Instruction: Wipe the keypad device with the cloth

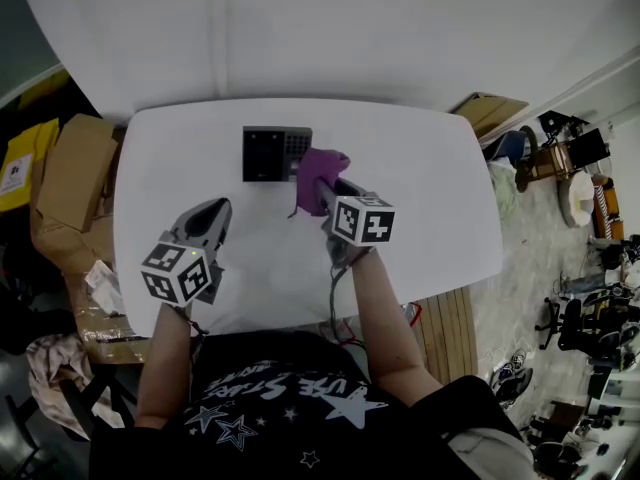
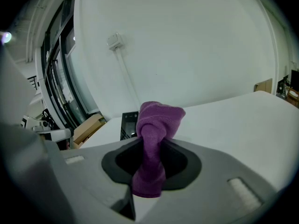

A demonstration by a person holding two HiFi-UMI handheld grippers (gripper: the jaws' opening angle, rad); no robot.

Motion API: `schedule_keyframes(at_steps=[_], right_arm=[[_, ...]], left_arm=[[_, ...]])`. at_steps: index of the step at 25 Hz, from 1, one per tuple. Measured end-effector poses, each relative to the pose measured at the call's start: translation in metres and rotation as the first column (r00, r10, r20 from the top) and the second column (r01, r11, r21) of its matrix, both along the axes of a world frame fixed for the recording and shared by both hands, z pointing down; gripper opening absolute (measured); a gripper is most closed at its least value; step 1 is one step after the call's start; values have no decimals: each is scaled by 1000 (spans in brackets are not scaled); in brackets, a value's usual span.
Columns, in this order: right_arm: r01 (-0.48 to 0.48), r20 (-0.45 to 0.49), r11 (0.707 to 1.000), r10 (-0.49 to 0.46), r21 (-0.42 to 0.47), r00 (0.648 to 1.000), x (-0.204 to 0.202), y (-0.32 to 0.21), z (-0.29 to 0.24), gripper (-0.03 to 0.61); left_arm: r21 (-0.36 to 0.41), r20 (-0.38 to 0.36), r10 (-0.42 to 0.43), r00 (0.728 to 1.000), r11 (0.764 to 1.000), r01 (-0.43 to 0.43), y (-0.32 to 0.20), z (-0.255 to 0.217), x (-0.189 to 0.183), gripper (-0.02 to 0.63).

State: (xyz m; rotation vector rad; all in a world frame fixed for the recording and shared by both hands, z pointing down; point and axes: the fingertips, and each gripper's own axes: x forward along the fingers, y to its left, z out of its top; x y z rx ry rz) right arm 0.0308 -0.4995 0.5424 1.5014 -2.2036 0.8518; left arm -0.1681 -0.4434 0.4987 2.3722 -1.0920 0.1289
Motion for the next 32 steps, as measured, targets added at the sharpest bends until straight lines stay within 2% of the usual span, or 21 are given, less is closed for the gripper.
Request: schedule_keyframes(at_steps=[14,32], right_arm=[[87,12,996,-87,24,996,-4,46,-16,100],[174,34,984,-175,22,984,16,123,-16,100]], left_arm=[[39,10,-53,999,998,52,41,-20,8,8],[60,16,-86,996,995,85,107,-28,54,8]])
